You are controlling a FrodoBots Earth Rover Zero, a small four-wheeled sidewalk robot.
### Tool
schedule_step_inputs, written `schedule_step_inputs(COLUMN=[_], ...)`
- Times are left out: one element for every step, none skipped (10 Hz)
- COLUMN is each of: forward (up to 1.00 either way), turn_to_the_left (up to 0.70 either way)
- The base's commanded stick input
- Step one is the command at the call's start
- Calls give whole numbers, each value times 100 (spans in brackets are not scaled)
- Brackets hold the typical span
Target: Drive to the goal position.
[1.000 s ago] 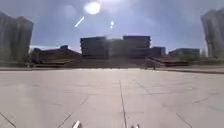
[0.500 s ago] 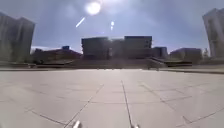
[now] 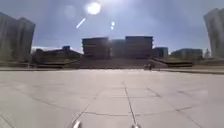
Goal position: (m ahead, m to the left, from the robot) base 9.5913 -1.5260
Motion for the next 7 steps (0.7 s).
schedule_step_inputs(forward=[85,85,85,85,85,85,85], turn_to_the_left=[0,0,0,0,0,0,0])
